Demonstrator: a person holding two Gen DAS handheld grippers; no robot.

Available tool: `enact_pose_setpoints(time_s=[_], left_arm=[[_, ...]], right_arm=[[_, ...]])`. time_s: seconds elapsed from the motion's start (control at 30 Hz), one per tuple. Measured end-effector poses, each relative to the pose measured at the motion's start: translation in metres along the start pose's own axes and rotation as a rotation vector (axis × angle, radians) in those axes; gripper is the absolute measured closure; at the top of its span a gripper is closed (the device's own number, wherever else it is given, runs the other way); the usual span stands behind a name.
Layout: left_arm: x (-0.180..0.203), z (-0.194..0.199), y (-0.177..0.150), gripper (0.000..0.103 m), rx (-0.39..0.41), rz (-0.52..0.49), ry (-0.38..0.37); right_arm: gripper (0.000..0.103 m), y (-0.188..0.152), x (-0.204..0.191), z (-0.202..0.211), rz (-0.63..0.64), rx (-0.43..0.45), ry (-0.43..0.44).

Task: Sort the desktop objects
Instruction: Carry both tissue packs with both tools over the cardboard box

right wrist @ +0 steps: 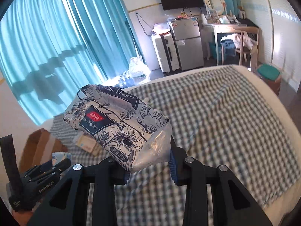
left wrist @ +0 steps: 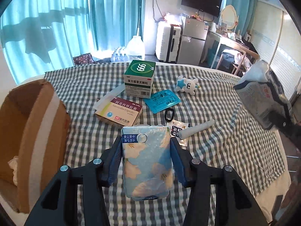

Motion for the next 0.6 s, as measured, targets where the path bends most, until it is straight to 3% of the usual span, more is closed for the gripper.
enact_pose_setpoints(time_s=[0.23,0.6], left_arm=[[-0.011,0.056,-0.007,0.052,0.045,0.018,-0.022],[-0.046,0.116,0.007,0.052,0.15,0.083,-0.023]], right_arm=[[0.071,-0.03,-0.046,0.027,0.044,-0.034,0.045],[0.071,-0.019,-0.121,0.064,0.167,0.026,0.111]])
Point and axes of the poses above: each gripper's, at about its wrist camera, not at the fingertips, and z roughly against the way its jaws point, x to its right, y to its top, the point moved 4 cm from there along -z, roughly the way its jaws point, and after that the axes turned 11 degrees about z, right-handed, at the moved point
